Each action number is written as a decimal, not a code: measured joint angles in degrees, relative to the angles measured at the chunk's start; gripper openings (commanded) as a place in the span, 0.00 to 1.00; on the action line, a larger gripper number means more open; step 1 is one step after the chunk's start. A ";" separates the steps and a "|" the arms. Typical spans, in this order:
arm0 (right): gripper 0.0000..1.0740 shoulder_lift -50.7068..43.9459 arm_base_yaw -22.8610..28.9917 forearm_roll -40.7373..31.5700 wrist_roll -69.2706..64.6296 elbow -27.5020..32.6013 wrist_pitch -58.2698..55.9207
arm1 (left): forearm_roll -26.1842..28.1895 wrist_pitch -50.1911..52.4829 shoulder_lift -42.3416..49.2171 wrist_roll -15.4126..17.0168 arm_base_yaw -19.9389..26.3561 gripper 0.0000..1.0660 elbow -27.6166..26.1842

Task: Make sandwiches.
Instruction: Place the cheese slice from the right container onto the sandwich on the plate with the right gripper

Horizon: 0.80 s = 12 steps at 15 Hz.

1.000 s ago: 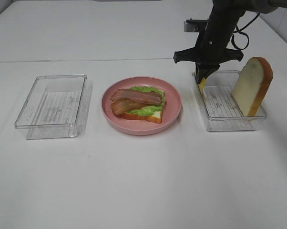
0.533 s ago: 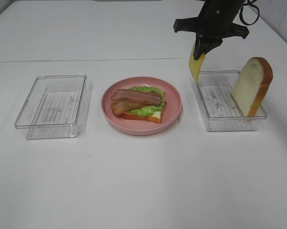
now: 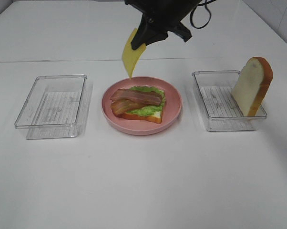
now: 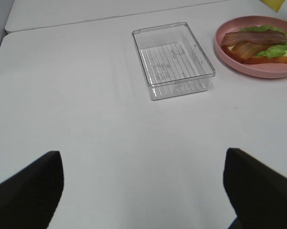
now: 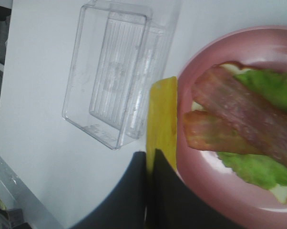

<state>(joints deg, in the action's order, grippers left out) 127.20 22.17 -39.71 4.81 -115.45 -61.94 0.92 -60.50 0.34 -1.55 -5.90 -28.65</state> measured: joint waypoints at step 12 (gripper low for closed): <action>0.12 8.88 3.78 14.61 -10.66 0.00 4.76 | 0.00 0.00 0.00 0.00 0.00 0.81 0.00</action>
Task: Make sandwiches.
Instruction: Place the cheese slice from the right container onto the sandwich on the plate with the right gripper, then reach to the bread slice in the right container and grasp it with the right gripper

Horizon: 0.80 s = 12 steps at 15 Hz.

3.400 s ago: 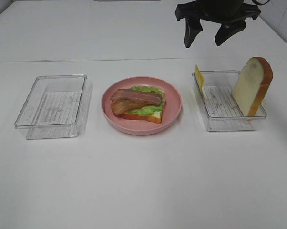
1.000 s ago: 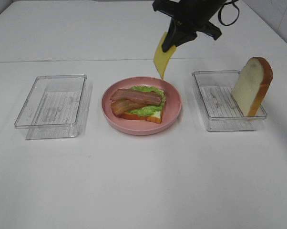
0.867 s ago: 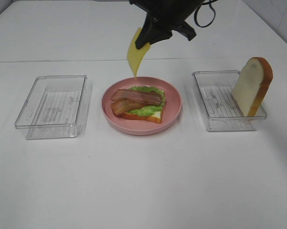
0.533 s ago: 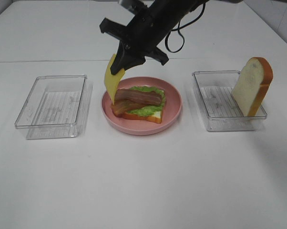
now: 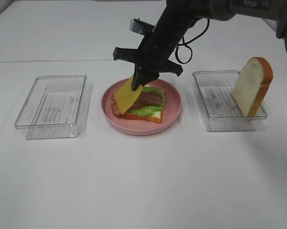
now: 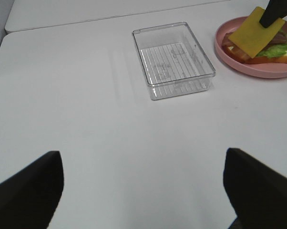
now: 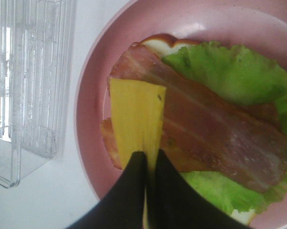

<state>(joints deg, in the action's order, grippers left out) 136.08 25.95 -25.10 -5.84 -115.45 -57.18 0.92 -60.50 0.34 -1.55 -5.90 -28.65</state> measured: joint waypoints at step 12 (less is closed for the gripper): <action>0.68 -6.13 -0.17 19.08 -2.41 0.00 -3.21 | 0.00 0.00 0.00 0.00 0.00 0.81 0.00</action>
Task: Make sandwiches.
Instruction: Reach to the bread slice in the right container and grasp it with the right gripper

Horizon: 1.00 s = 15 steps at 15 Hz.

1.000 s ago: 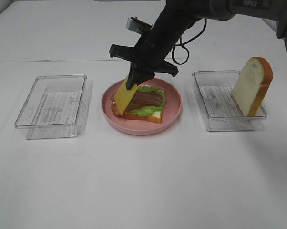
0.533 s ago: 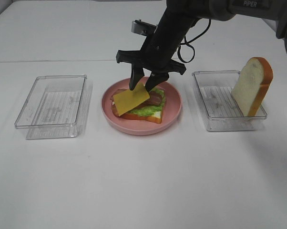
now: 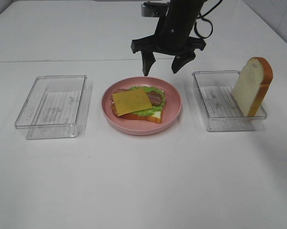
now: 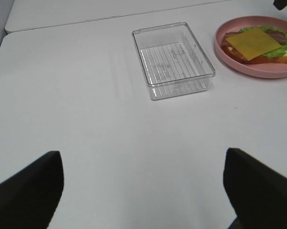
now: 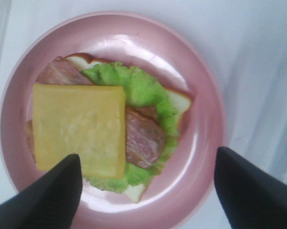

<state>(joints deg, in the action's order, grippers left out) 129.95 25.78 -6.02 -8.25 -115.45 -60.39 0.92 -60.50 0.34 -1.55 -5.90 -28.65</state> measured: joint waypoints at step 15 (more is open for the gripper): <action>0.67 -10.43 -21.83 6.53 0.97 0.00 -9.34 | 0.00 0.00 0.00 0.00 0.00 0.81 0.00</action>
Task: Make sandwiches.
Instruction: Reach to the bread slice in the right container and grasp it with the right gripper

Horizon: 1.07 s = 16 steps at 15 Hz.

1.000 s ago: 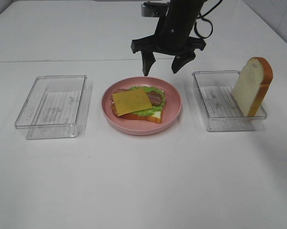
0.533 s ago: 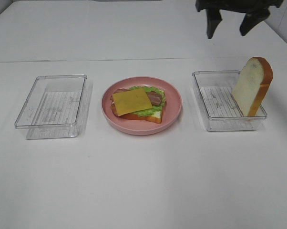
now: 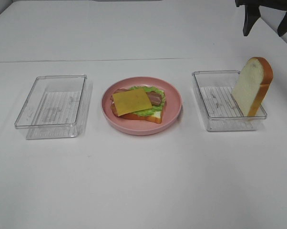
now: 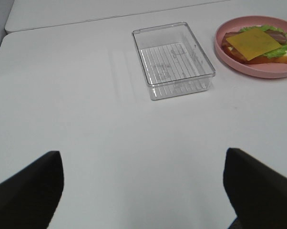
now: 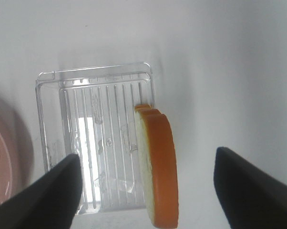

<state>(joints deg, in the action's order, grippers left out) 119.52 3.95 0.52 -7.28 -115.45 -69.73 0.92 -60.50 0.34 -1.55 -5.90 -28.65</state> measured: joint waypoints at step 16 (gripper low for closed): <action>0.00 6.70 -2.01 -1.72 1.55 7.79 0.63 | 0.00 0.00 0.00 0.00 0.00 0.81 0.00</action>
<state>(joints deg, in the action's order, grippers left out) 126.22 1.95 -1.20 -5.73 -107.66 -69.10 0.92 -60.50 0.34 -1.55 -5.90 -28.65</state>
